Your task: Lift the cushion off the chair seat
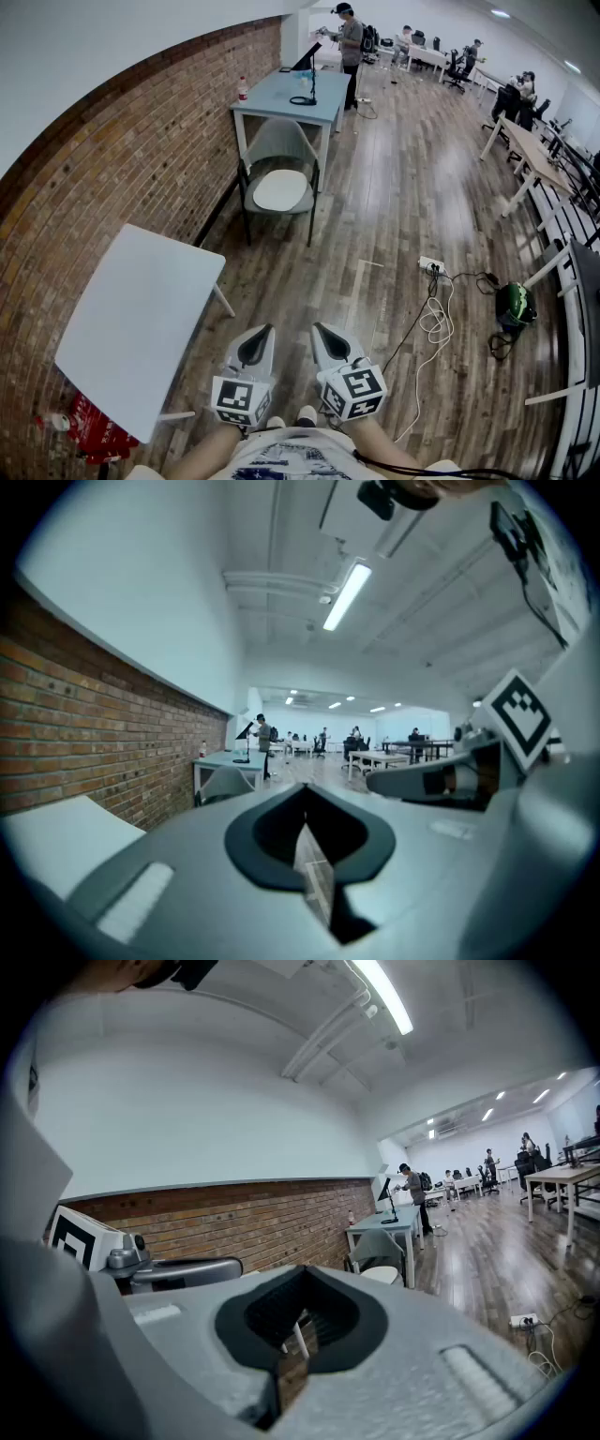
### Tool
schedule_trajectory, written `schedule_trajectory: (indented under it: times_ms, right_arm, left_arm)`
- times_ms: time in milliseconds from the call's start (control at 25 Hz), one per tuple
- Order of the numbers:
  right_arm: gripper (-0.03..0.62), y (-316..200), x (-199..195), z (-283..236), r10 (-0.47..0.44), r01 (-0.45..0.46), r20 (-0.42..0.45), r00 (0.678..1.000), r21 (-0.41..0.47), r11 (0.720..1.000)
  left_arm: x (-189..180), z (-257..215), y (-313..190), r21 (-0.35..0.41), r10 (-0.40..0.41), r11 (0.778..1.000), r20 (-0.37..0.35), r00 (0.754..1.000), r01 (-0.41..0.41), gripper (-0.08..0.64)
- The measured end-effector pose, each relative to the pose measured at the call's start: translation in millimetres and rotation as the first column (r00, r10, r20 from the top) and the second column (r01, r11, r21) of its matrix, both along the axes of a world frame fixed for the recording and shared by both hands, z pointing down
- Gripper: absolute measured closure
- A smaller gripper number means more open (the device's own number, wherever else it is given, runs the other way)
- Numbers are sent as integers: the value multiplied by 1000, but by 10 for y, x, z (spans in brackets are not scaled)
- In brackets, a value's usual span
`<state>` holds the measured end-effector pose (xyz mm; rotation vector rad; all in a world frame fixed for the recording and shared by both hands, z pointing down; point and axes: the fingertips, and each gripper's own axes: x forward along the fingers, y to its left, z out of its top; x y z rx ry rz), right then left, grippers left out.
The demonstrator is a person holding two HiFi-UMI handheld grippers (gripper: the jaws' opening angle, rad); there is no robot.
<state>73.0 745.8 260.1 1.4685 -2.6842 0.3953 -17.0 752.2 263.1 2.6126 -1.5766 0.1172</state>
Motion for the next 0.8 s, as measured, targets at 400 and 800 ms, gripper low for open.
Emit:
schedule_trajectory:
  times_ms: [400, 800]
  right_arm:
    - [594, 185, -26, -8, -18, 18, 39, 999, -8, 1000]
    - [594, 104, 235, 93, -52, 53, 113, 992, -11, 999]
  left_arm:
    - [-11, 55, 181, 20, 3, 1000, 79, 997, -4, 568]
    - [332, 231, 120, -6, 18, 1000, 65, 998, -17, 568]
